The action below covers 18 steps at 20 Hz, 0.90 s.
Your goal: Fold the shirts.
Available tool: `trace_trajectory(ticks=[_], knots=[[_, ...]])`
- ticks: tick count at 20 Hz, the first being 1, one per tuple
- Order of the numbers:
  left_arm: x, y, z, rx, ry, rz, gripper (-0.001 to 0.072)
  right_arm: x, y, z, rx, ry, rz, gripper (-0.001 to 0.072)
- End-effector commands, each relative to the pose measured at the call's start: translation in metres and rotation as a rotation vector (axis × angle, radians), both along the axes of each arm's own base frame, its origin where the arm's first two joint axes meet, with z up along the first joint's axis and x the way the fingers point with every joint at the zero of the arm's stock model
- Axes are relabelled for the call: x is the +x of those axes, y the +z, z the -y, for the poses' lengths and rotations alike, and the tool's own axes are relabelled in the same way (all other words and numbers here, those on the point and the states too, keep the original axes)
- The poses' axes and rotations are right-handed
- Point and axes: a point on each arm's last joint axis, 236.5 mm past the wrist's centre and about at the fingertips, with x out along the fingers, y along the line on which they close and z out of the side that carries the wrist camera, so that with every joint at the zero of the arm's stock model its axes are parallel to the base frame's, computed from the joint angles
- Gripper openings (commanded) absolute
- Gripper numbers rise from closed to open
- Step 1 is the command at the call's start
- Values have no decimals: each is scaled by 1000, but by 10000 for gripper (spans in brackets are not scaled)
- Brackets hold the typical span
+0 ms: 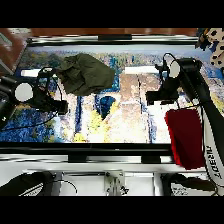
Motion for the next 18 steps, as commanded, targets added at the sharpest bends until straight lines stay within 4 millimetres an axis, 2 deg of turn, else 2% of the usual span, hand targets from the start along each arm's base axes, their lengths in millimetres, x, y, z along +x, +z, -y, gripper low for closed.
trace_trajectory(ticks=[1,3,5,7,10,11,12,13,14,16,18], knots=[[35,14,21,-92,6,156,598,5,0,-4,15,-17,18,696],[63,30,46,-204,-3,278,600,-3,0,1,-4,-15,-13,696],[88,35,55,-248,13,358,601,-2,0,1,-3,-16,-12,696],[113,10,43,-253,119,301,612,5,0,-1,4,-18,18,696],[156,-34,24,-217,190,229,615,13,1,-5,23,-28,53,696],[168,-48,18,-208,210,211,555,14,2,-5,23,-28,56,696],[176,-60,15,-214,232,184,422,14,2,-5,23,-30,56,696],[180,-73,13,-247,268,137,395,15,2,-5,24,-30,60,696],[180,-84,16,-300,287,80,412,17,2,-5,26,-31,68,696],[181,-96,27,-478,313,-13,713,19,3,-6,31,-33,79,696],[189,-100,25,-622,364,-61,720,20,3,-7,32,-33,81,696]])
